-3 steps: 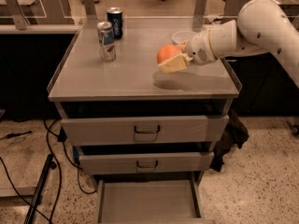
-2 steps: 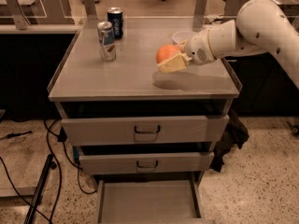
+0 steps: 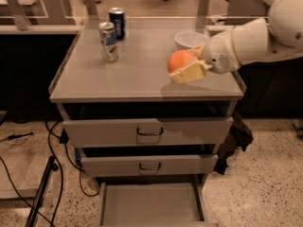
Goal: Place orange into bottom drawer
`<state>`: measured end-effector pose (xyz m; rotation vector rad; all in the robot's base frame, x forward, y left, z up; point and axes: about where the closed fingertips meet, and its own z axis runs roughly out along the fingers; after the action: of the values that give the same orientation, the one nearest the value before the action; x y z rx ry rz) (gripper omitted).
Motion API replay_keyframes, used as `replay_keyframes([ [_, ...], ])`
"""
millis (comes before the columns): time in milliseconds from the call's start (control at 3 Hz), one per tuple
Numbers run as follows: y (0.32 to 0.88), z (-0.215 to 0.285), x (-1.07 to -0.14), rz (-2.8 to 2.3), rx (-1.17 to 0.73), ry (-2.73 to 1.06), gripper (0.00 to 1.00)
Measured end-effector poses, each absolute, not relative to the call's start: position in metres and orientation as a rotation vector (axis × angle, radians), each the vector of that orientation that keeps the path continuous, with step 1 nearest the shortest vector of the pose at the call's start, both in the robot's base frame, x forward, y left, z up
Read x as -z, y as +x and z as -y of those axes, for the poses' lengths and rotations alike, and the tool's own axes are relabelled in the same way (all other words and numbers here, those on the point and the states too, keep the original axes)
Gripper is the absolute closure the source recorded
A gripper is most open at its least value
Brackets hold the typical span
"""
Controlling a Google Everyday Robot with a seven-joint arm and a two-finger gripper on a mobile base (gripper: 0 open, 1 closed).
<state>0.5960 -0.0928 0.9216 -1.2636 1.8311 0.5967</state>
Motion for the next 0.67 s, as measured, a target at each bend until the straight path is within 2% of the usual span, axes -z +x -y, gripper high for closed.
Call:
replay_keyframes([
  [667,0.52,0.11,-0.886,-1.94,-0.566,-1.175,1.0],
])
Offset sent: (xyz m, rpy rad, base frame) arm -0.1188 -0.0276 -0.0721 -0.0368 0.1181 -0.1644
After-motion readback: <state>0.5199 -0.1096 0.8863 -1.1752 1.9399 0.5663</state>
